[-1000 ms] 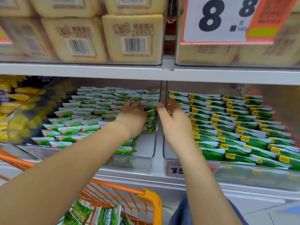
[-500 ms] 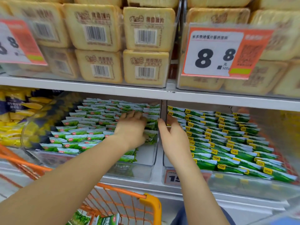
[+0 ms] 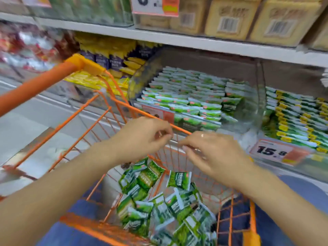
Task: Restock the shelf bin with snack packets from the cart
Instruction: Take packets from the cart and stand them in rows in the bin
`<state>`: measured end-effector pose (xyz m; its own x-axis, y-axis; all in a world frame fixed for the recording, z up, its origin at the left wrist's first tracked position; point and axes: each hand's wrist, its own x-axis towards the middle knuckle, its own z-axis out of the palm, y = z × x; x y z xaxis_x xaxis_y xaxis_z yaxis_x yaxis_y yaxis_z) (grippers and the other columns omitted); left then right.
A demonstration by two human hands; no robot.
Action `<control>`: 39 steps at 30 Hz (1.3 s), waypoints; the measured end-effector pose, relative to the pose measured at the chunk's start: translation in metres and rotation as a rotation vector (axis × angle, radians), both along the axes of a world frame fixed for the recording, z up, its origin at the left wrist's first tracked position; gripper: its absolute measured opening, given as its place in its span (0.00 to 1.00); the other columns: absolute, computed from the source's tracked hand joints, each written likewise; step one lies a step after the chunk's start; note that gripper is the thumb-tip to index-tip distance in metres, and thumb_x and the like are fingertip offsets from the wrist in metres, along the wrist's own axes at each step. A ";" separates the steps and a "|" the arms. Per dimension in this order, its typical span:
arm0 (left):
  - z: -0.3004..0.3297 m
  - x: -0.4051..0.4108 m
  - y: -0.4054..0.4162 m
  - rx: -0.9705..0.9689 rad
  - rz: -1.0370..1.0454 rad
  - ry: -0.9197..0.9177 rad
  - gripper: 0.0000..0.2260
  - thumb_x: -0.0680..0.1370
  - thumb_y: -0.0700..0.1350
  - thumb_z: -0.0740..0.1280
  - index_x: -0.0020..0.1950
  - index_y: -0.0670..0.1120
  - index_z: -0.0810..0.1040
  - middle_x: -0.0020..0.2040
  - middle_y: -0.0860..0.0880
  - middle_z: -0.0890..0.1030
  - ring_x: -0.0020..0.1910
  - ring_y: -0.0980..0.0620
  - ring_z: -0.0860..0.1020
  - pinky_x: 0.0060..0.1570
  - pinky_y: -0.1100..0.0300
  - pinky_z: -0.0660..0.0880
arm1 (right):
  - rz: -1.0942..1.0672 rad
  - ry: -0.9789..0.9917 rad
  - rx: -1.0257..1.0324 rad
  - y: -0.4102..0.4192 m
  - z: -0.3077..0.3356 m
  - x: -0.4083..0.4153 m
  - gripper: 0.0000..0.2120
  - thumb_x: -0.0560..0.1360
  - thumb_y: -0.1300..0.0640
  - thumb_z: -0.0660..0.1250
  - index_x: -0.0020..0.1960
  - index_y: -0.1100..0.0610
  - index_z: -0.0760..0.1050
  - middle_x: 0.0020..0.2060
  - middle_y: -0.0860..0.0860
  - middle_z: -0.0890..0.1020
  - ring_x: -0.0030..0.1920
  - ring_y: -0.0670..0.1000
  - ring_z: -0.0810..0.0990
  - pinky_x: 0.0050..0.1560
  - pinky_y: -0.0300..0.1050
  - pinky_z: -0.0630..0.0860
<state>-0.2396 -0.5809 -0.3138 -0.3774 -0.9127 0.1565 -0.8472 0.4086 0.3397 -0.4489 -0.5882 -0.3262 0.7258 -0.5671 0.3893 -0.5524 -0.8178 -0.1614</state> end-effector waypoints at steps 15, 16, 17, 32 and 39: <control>-0.054 0.046 0.030 0.441 0.073 -0.612 0.17 0.83 0.54 0.56 0.65 0.45 0.72 0.59 0.44 0.78 0.59 0.43 0.76 0.44 0.56 0.67 | 0.165 1.000 0.595 0.024 -0.154 0.098 0.26 0.77 0.47 0.64 0.70 0.59 0.66 0.60 0.58 0.76 0.56 0.60 0.76 0.51 0.52 0.77; -0.055 0.047 0.030 0.460 0.076 -0.635 0.18 0.83 0.54 0.56 0.65 0.45 0.72 0.59 0.44 0.78 0.58 0.43 0.76 0.43 0.56 0.66 | 0.119 0.979 0.597 0.023 -0.162 0.095 0.26 0.77 0.48 0.65 0.69 0.60 0.67 0.58 0.59 0.77 0.56 0.60 0.76 0.52 0.54 0.77; -0.056 0.048 0.031 0.469 0.074 -0.657 0.18 0.83 0.55 0.56 0.65 0.45 0.72 0.58 0.45 0.78 0.57 0.44 0.76 0.43 0.56 0.67 | 0.087 0.957 0.610 0.023 -0.165 0.094 0.24 0.76 0.49 0.67 0.67 0.60 0.69 0.57 0.59 0.77 0.55 0.60 0.76 0.52 0.55 0.77; -0.023 0.059 0.031 0.279 0.112 0.255 0.29 0.72 0.30 0.63 0.67 0.56 0.74 0.71 0.57 0.68 0.70 0.63 0.63 0.62 0.73 0.63 | -0.045 -0.414 1.971 -0.041 -0.036 0.092 0.18 0.69 0.63 0.65 0.59 0.61 0.73 0.42 0.49 0.83 0.29 0.48 0.80 0.31 0.40 0.80; -0.019 0.057 0.029 0.326 0.157 0.583 0.17 0.70 0.53 0.70 0.58 0.57 0.78 0.55 0.59 0.81 0.56 0.64 0.77 0.58 0.60 0.74 | -0.087 -0.841 2.138 -0.035 -0.022 0.095 0.06 0.63 0.63 0.64 0.39 0.64 0.77 0.25 0.54 0.76 0.18 0.43 0.69 0.16 0.32 0.68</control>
